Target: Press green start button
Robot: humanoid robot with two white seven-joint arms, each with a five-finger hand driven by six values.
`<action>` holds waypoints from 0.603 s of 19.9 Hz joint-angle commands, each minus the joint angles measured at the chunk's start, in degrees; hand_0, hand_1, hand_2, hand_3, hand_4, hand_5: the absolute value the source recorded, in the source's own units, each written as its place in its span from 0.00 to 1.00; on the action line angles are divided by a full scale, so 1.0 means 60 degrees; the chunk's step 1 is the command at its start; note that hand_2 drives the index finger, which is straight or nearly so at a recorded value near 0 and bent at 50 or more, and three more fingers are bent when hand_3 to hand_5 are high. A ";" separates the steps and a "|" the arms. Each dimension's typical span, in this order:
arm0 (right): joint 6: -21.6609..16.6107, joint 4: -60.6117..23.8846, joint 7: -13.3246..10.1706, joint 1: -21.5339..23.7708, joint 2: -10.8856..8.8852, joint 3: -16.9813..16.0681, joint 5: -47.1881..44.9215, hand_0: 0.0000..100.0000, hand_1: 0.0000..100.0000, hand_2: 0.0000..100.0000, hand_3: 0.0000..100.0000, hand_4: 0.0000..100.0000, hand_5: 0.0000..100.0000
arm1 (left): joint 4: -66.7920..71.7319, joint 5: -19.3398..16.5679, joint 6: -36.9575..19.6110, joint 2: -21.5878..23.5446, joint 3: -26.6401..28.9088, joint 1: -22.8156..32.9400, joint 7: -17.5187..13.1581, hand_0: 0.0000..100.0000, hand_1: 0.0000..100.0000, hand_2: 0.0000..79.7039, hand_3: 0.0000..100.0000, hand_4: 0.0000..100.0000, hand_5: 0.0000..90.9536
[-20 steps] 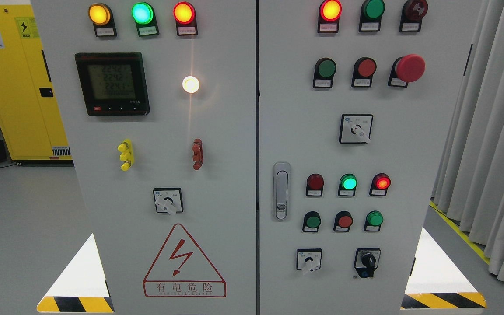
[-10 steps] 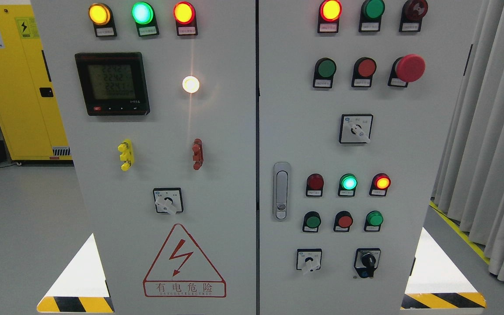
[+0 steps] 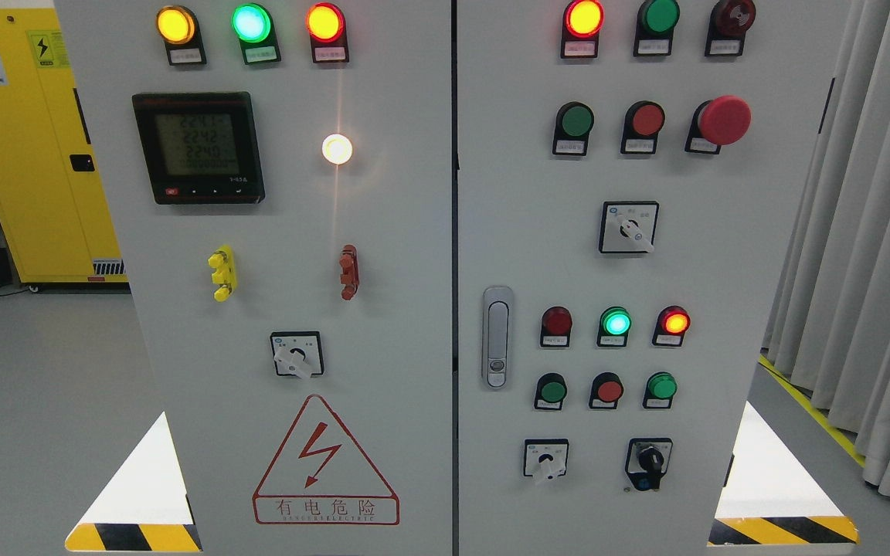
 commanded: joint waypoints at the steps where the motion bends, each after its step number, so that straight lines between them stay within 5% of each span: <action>1: -0.0076 -0.3683 -0.0009 0.0693 0.0443 0.0053 0.0029 0.22 0.44 0.00 0.00 0.00 0.00 | -0.0162 0.0000 -0.0001 -0.0337 -0.0001 -0.0263 0.0006 0.12 0.56 0.00 0.00 0.00 0.00; 6: -0.0134 -0.6467 0.0635 0.1528 0.0546 0.0009 0.0029 0.22 0.45 0.00 0.00 0.00 0.00 | -0.0162 -0.0014 -0.0001 -0.0498 -0.0002 -0.0263 0.0006 0.12 0.56 0.00 0.00 0.00 0.00; 12: -0.0149 -0.9251 0.0900 0.2203 0.0619 -0.0167 0.0029 0.22 0.46 0.00 0.00 0.00 0.00 | -0.0162 -0.0014 -0.0001 -0.0732 -0.0002 -0.0263 0.0006 0.12 0.56 0.00 0.00 0.00 0.00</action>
